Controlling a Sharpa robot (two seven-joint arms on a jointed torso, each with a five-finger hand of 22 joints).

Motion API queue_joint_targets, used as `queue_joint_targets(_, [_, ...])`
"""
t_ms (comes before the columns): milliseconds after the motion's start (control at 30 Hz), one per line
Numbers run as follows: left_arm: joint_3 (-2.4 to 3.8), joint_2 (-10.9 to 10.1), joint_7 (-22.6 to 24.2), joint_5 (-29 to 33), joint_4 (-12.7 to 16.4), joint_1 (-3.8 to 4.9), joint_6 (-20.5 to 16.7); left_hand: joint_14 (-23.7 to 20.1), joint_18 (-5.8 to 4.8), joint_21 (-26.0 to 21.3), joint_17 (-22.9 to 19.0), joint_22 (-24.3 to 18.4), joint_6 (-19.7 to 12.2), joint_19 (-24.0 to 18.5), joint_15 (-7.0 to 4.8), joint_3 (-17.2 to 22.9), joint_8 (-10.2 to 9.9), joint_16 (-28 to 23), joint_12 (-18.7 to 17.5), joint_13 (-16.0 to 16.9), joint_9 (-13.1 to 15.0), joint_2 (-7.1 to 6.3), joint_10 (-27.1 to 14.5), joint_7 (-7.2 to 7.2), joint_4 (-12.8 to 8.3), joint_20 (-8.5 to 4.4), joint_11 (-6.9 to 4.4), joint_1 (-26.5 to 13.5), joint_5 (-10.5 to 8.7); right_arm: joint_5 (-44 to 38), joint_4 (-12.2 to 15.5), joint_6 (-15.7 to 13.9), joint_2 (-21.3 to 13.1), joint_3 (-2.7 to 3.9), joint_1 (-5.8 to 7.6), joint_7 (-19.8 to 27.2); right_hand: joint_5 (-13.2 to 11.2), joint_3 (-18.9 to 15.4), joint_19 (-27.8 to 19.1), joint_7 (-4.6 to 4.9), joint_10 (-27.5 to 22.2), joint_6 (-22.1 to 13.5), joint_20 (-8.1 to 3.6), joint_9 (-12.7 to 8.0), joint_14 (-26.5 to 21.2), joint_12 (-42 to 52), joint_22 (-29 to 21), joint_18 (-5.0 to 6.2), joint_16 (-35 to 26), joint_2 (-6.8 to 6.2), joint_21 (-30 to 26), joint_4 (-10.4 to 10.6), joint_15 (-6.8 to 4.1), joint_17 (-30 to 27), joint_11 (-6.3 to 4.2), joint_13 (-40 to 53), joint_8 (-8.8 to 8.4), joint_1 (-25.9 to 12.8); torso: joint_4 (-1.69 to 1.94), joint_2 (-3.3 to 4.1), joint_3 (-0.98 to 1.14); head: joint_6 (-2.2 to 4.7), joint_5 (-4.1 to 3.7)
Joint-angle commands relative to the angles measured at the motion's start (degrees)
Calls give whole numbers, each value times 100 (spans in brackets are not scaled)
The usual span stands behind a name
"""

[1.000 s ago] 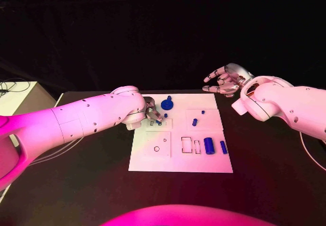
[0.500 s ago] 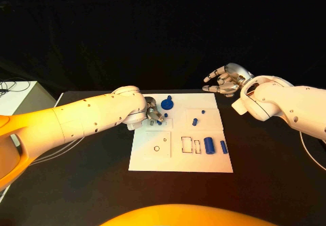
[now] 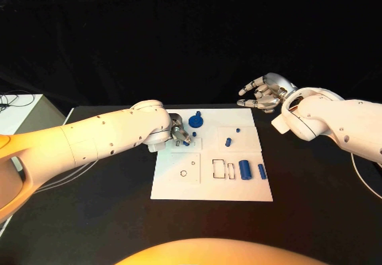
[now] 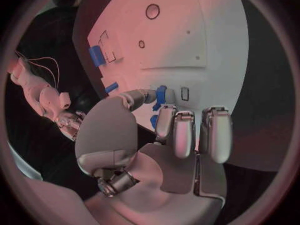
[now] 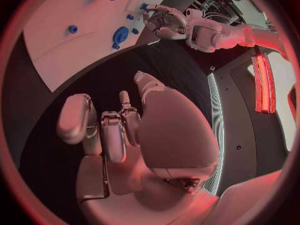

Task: Assemble the parts on the task board

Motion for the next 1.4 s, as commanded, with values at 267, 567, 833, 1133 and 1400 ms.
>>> queue_joint_targets(267, [-4,-8,27,-7,7,-1,151,595,-90,16,1510,533,322,129,-27,798,21,19,26,-12,1074,74,33,-305,-806,-43,-4,18,21,-60,10,78,-6,3,0,12,29,8,-38,4,-16,-40,13,12,485,-21,-11,105,-29,-13,-34,33,11,1062,-12,526,47,-61,-1,-1,2,3,14])
queue_joint_targets(567, [-4,16,27,-24,-14,0,171,595,-91,17,1510,538,321,132,-29,802,21,19,15,-30,1072,79,24,-306,-806,-45,-5,19,21,-63,19,73,-13,3,0,8,29,8,-38,4,-16,-40,13,12,485,-21,-11,105,-29,-13,-34,33,11,1062,-12,526,47,-61,-9,0,5,-21,21])
queue_joint_targets(833, [-8,75,26,0,-51,-1,247,595,-92,17,1510,542,361,135,-40,738,39,19,42,22,1057,127,74,-324,-756,-59,-17,-30,-30,-69,28,70,-16,3,0,5,29,8,-38,4,-16,-40,13,12,485,-21,-11,105,-29,-13,-34,33,11,1062,-12,526,47,-61,-10,-2,8,-49,18])
queue_joint_targets(1133, [-17,145,24,29,-99,-2,349,595,-94,17,1510,550,442,141,-61,577,62,19,83,100,1026,188,147,-365,-711,-78,-46,-69,-75,-75,33,62,-18,3,1,5,21,13,-43,4,-26,-46,13,14,482,-32,-20,108,-36,-15,-46,38,11,1048,-11,514,55,-67,-8,-5,8,-71,15])
queue_joint_targets(1400, [-25,207,28,38,-158,-8,334,595,-96,13,1510,554,510,146,-85,302,67,19,84,120,978,274,177,-402,-650,-103,-74,-98,-135,-77,41,57,-19,3,1,9,21,13,-43,4,-26,-46,13,14,482,-32,-20,108,-36,-15,-46,38,11,1048,-11,514,55,-67,-3,-4,5,-78,3])
